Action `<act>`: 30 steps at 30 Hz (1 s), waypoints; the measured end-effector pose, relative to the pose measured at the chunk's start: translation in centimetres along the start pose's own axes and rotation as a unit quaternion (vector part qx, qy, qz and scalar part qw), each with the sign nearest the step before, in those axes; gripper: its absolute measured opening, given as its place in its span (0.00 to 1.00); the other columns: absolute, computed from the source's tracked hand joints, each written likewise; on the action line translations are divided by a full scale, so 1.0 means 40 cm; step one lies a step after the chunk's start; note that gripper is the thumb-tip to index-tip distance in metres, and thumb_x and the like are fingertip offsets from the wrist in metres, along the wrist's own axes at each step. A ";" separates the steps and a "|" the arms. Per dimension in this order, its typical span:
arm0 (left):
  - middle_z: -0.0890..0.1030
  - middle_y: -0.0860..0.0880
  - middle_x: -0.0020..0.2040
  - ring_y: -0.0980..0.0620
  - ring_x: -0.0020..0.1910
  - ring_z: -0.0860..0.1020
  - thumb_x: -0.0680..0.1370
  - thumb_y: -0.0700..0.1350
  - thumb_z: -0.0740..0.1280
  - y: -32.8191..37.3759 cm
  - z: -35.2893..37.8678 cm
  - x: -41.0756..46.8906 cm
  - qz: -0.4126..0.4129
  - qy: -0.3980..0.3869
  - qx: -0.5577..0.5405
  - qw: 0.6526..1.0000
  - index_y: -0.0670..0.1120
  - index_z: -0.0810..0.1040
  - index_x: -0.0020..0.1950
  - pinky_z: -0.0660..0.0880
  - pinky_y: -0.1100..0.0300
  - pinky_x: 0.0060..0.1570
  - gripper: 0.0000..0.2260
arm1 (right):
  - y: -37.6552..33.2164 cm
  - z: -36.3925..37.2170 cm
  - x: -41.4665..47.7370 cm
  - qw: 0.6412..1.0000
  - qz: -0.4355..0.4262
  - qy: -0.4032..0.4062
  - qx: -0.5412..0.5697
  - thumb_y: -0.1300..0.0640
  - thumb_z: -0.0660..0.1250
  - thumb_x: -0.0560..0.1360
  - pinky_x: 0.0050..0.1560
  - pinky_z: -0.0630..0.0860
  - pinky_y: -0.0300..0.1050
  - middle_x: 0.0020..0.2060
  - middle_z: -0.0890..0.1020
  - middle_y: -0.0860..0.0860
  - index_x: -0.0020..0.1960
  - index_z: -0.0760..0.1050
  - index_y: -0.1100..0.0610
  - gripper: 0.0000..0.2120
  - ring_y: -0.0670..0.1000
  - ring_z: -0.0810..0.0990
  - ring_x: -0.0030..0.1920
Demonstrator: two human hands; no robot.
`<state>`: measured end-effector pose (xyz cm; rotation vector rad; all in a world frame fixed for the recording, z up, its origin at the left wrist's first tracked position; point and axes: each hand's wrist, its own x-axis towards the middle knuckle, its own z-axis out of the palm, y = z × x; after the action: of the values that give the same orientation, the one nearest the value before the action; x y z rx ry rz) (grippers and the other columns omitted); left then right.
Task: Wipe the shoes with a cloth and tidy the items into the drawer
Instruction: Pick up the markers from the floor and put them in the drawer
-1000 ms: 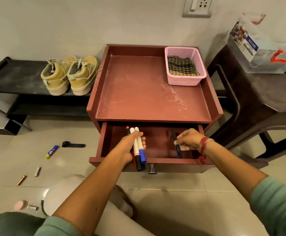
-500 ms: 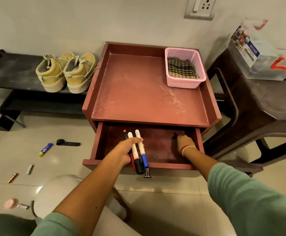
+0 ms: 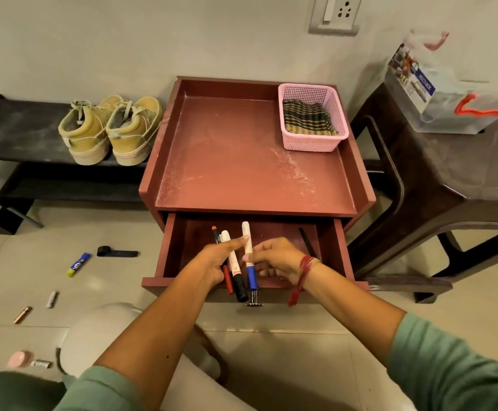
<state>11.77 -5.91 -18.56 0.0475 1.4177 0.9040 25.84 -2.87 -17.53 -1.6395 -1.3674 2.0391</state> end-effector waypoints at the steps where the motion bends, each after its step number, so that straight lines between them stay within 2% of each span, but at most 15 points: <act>1: 0.79 0.44 0.38 0.49 0.37 0.79 0.71 0.40 0.75 0.001 -0.001 -0.001 0.002 0.003 -0.032 0.999 0.39 0.78 0.44 0.78 0.56 0.38 0.08 | -0.002 -0.025 0.008 1.000 0.012 0.018 0.015 0.61 0.74 0.68 0.29 0.74 0.35 0.34 0.82 0.52 0.45 0.79 0.62 0.08 0.44 0.79 0.29; 3: 0.77 0.46 0.36 0.52 0.36 0.78 0.71 0.39 0.75 0.002 -0.004 0.003 0.008 0.014 -0.071 0.997 0.40 0.76 0.42 0.79 0.60 0.36 0.08 | 0.000 -0.090 0.035 0.995 0.023 0.095 -0.008 0.62 0.75 0.67 0.28 0.75 0.36 0.33 0.81 0.54 0.43 0.79 0.62 0.08 0.44 0.78 0.26; 5: 0.75 0.47 0.34 0.53 0.33 0.76 0.70 0.41 0.76 0.001 -0.004 0.007 0.011 0.022 -0.070 0.997 0.41 0.75 0.42 0.78 0.61 0.30 0.11 | 0.013 -0.158 0.076 0.974 0.031 0.185 -0.129 0.61 0.77 0.65 0.26 0.75 0.38 0.31 0.79 0.55 0.38 0.78 0.61 0.08 0.45 0.76 0.23; 6: 0.74 0.47 0.34 0.53 0.32 0.75 0.69 0.43 0.77 0.000 -0.005 0.008 0.013 0.024 -0.068 0.997 0.41 0.75 0.42 0.77 0.61 0.30 0.12 | 0.017 -0.181 0.092 0.954 0.041 0.211 -0.210 0.59 0.77 0.65 0.29 0.76 0.39 0.31 0.80 0.54 0.38 0.78 0.60 0.09 0.47 0.77 0.24; 8: 0.74 0.47 0.33 0.53 0.31 0.74 0.70 0.45 0.77 0.000 -0.009 0.010 0.016 0.021 -0.064 0.998 0.41 0.75 0.42 0.77 0.59 0.34 0.13 | 0.029 -0.201 0.116 0.902 0.069 0.221 -0.365 0.54 0.77 0.65 0.37 0.78 0.42 0.37 0.82 0.56 0.44 0.80 0.62 0.14 0.52 0.81 0.34; 10: 0.75 0.46 0.33 0.52 0.31 0.75 0.71 0.47 0.76 -0.001 -0.013 0.009 0.016 0.013 -0.061 0.998 0.41 0.75 0.41 0.77 0.57 0.37 0.12 | 0.046 -0.204 0.132 0.857 0.073 0.228 -0.456 0.52 0.75 0.67 0.44 0.77 0.45 0.47 0.82 0.58 0.49 0.78 0.63 0.18 0.57 0.82 0.46; 14: 0.74 0.46 0.32 0.51 0.30 0.75 0.75 0.48 0.70 0.004 -0.018 0.006 0.002 -0.013 -0.082 0.997 0.42 0.74 0.39 0.76 0.56 0.36 0.12 | 0.076 -0.202 0.149 0.825 0.051 0.259 -0.499 0.51 0.62 0.78 0.52 0.75 0.50 0.53 0.80 0.62 0.54 0.76 0.66 0.17 0.62 0.79 0.54; 17: 0.73 0.46 0.34 0.48 0.31 0.74 0.76 0.45 0.62 0.009 -0.023 0.003 -0.009 -0.043 -0.111 0.993 0.41 0.73 0.41 0.74 0.56 0.37 0.08 | 0.080 -0.204 0.151 0.814 0.053 0.262 -0.515 0.54 0.60 0.79 0.53 0.74 0.51 0.54 0.80 0.63 0.57 0.75 0.66 0.16 0.62 0.78 0.56; 21: 0.75 0.43 0.38 0.47 0.36 0.76 0.78 0.38 0.58 0.003 -0.021 0.001 0.004 -0.046 -0.098 0.994 0.39 0.73 0.47 0.75 0.53 0.40 0.05 | 0.065 -0.196 0.137 0.830 0.042 0.275 -0.484 0.51 0.61 0.78 0.50 0.75 0.50 0.52 0.80 0.62 0.54 0.76 0.64 0.16 0.62 0.79 0.53; 22: 0.76 0.43 0.39 0.47 0.37 0.76 0.79 0.37 0.59 0.000 -0.019 0.001 0.010 -0.044 -0.092 0.995 0.39 0.74 0.48 0.75 0.54 0.40 0.06 | 0.057 -0.186 0.130 0.849 0.027 0.277 -0.449 0.51 0.63 0.77 0.49 0.77 0.50 0.49 0.81 0.61 0.50 0.77 0.62 0.14 0.61 0.80 0.49; 23: 0.77 0.43 0.40 0.47 0.38 0.77 0.80 0.37 0.59 -0.002 -0.017 0.001 0.016 -0.042 -0.082 0.996 0.38 0.75 0.49 0.76 0.54 0.40 0.05 | 0.050 -0.169 0.117 0.884 0.002 0.267 -0.383 0.50 0.66 0.75 0.46 0.78 0.49 0.45 0.82 0.59 0.45 0.78 0.59 0.11 0.58 0.82 0.45; 25: 0.79 0.42 0.41 0.47 0.39 0.79 0.80 0.37 0.62 -0.005 -0.014 -0.001 0.035 -0.043 -0.054 0.997 0.38 0.75 0.50 0.77 0.53 0.40 0.04 | 0.030 -0.113 0.065 0.962 -0.035 0.191 -0.191 0.52 0.71 0.73 0.38 0.80 0.45 0.37 0.82 0.56 0.38 0.76 0.57 0.10 0.52 0.80 0.34; 26: 0.79 0.42 0.41 0.47 0.39 0.79 0.80 0.36 0.63 -0.007 -0.013 0.001 0.046 -0.043 -0.041 0.997 0.38 0.76 0.50 0.77 0.53 0.39 0.03 | 0.019 -0.081 0.034 0.984 -0.036 0.133 -0.111 0.52 0.71 0.72 0.33 0.78 0.41 0.34 0.81 0.54 0.39 0.76 0.59 0.11 0.49 0.79 0.32; 28: 0.79 0.42 0.41 0.47 0.38 0.79 0.79 0.36 0.65 -0.012 -0.011 0.001 0.068 -0.035 -0.020 0.997 0.39 0.76 0.49 0.78 0.54 0.38 0.02 | 0.007 -0.026 -0.013 0.996 -0.039 0.048 -0.067 0.53 0.72 0.71 0.31 0.76 0.36 0.32 0.80 0.52 0.45 0.78 0.62 0.12 0.46 0.77 0.31; 30: 0.79 0.42 0.41 0.47 0.38 0.78 0.77 0.36 0.67 -0.015 -0.010 -0.001 0.082 -0.028 -0.003 0.996 0.39 0.76 0.48 0.78 0.52 0.39 0.01 | 0.009 0.010 -0.025 0.996 -0.044 0.027 -0.077 0.57 0.74 0.69 0.31 0.76 0.35 0.34 0.80 0.52 0.49 0.77 0.63 0.13 0.45 0.77 0.31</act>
<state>11.73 -6.55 -18.93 0.1854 1.3732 1.0348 25.99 -3.92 -17.13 -1.6489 -1.5828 1.8683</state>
